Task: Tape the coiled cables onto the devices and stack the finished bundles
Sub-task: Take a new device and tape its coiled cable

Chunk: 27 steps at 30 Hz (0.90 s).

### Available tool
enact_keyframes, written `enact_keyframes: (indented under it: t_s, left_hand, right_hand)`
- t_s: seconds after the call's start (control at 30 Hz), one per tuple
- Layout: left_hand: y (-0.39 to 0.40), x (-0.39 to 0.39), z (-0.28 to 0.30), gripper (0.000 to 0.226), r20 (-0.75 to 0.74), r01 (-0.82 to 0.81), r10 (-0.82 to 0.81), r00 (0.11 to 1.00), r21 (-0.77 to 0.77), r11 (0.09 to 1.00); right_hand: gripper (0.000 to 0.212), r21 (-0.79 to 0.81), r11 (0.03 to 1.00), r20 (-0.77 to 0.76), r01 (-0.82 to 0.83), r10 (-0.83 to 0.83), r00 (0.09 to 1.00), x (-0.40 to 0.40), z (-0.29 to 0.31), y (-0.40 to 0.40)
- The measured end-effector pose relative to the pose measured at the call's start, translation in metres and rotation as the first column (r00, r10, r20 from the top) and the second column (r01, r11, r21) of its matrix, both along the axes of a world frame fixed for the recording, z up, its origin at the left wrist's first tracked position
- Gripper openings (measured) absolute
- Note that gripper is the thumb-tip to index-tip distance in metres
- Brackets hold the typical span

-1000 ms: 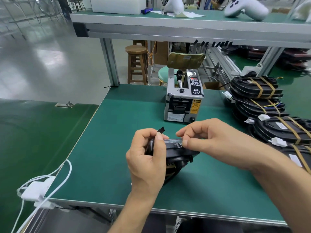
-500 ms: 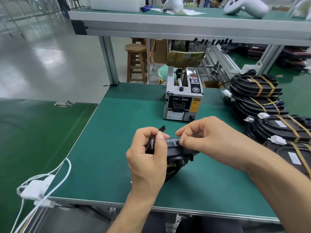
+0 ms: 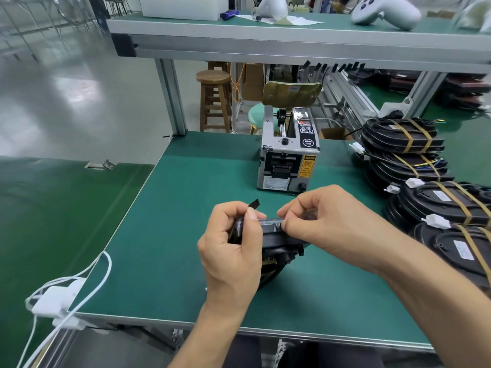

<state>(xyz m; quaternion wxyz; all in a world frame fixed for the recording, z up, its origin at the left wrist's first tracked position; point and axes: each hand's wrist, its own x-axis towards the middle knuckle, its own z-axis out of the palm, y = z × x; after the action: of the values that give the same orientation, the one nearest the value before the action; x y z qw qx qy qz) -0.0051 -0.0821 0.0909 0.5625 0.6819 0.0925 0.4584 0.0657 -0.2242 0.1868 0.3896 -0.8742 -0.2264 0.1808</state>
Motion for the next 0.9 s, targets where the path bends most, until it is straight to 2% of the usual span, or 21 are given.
enact_keyframes:
  t_s: [0.4, 0.8, 0.9]
  left_hand:
    - [0.0006, 0.0000, 0.0007, 0.006, 0.001, 0.002, -0.002, 1.000, -0.017, 1.000]
    - [-0.0001, -0.0004, 0.0013, 0.005, 0.008, 0.015, -0.015, 1.000, -0.027, 1.000]
    - [0.0003, 0.0000, 0.0013, 0.005, 0.011, 0.017, -0.016, 1.000, -0.024, 1.000]
  right_hand:
    - [0.009, -0.016, 1.000, 0.042, 0.017, -0.016, 0.999, 0.0012, -0.0042, 0.0029]
    - [0.023, -0.003, 1.000, 0.045, 0.022, -0.021, 0.999, 0.0004, -0.0051, 0.0012]
    - [0.019, -0.008, 1.000, 0.046, 0.020, -0.019, 0.999, 0.0010, -0.0054, 0.0009]
